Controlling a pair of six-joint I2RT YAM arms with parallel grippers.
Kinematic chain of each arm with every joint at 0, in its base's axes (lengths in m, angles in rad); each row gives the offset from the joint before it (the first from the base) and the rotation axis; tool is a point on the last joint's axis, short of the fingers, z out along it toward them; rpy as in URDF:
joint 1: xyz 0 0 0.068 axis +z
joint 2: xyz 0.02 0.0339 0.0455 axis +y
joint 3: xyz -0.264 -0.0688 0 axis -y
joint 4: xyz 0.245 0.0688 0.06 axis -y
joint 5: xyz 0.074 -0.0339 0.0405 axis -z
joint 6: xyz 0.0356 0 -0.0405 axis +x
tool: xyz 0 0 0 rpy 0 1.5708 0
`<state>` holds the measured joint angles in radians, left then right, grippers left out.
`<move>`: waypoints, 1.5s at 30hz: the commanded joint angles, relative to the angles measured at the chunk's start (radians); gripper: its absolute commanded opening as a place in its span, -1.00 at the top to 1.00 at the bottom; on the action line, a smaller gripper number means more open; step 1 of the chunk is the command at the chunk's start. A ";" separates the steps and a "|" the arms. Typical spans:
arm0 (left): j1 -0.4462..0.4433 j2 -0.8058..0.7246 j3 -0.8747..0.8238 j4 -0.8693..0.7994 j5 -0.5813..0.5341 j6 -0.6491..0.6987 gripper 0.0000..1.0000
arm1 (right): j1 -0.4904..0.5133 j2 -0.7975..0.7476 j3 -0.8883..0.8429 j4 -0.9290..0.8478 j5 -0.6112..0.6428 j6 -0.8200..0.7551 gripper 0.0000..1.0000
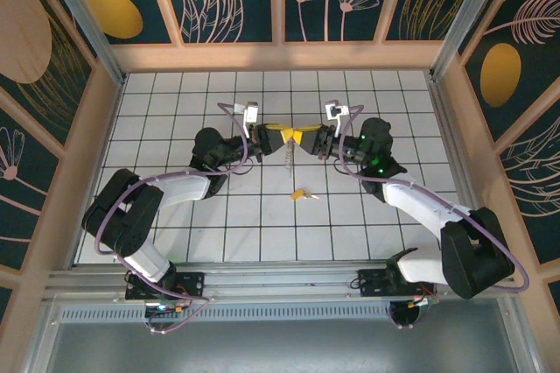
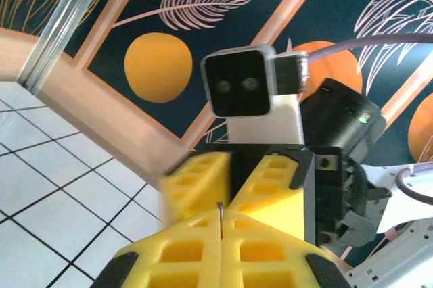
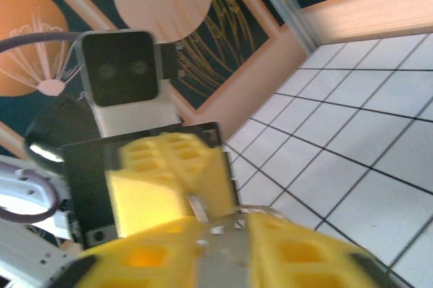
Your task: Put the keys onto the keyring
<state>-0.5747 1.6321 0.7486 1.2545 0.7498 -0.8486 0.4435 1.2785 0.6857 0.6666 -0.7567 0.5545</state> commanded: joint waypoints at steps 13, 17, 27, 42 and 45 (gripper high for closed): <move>-0.015 -0.128 0.095 -0.360 0.038 0.348 1.00 | -0.161 -0.222 -0.128 0.076 -0.075 0.055 -0.11; -0.016 -0.135 0.132 -0.442 0.055 0.412 1.00 | -0.142 -0.192 -0.128 0.132 -0.123 0.066 -0.08; -0.016 -0.109 0.163 -0.461 0.104 0.424 1.00 | -0.071 -0.144 -0.091 0.118 -0.110 0.017 0.06; -0.016 -0.086 0.175 -0.441 0.143 0.396 1.00 | -0.065 -0.092 -0.075 0.163 -0.105 0.025 0.18; -0.016 -0.081 0.175 -0.433 0.145 0.390 1.00 | -0.060 -0.082 -0.066 0.163 -0.110 0.024 0.21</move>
<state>-0.5884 1.5440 0.8940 0.7811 0.8658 -0.4492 0.3714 1.1835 0.5850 0.7712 -0.8471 0.5854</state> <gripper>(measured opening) 0.057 0.397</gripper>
